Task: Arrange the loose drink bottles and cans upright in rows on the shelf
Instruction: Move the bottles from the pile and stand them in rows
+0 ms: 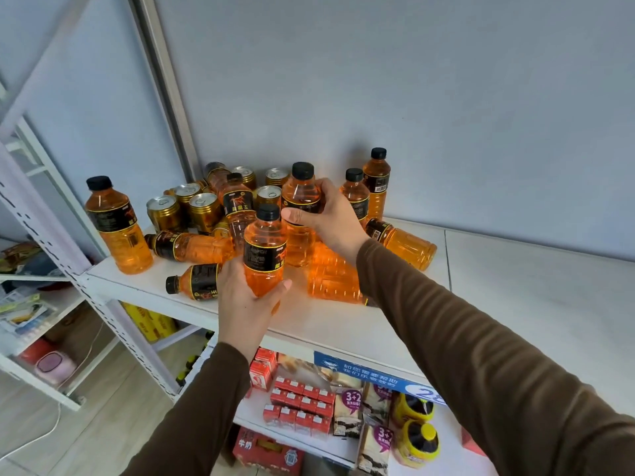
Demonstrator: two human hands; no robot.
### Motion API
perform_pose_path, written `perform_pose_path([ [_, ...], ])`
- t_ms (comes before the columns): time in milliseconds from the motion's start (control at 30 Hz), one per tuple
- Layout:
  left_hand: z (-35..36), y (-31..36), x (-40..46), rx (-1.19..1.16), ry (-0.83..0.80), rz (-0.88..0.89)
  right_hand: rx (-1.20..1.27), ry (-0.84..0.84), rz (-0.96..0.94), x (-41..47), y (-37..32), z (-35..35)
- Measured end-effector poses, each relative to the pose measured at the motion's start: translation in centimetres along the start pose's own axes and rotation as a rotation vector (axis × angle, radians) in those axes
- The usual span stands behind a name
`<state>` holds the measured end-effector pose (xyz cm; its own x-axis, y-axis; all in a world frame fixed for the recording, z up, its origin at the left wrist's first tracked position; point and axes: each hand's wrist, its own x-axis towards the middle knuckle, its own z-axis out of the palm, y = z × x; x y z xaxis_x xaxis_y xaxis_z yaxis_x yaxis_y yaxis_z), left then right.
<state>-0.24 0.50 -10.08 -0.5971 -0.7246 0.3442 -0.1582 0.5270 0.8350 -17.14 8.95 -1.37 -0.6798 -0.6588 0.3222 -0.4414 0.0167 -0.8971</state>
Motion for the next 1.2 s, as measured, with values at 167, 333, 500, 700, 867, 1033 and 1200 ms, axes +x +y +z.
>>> perform_pose_path([
  [167,0.1,2.0,0.4,-0.025,-0.037,0.071,0.019,0.118,-0.033,-0.9,-1.9,-3.2],
  [333,1.3,3.8,-0.1,-0.079,-0.128,0.116,0.028,0.221,-0.018,-3.6,-2.9,-7.1],
  [500,3.5,6.5,-1.1,-0.158,-0.217,0.181,0.025,0.322,0.019,-7.0,-3.1,-11.6],
  [700,8.6,11.1,-3.1,-0.263,-0.397,0.237,-0.002,0.469,0.094,-12.6,-2.6,-18.3],
  [867,14.1,15.7,-6.6,-0.352,-0.555,0.291,-0.007,0.630,0.150,-18.6,-2.0,-25.2],
  [1033,20.7,21.3,-11.1,-0.401,-0.668,0.330,-0.039,0.713,0.206,-25.1,-1.3,-32.9],
  [1200,27.6,26.4,-16.1,-0.435,-0.786,0.327,-0.066,0.742,0.263,-30.9,-0.1,-40.8],
])
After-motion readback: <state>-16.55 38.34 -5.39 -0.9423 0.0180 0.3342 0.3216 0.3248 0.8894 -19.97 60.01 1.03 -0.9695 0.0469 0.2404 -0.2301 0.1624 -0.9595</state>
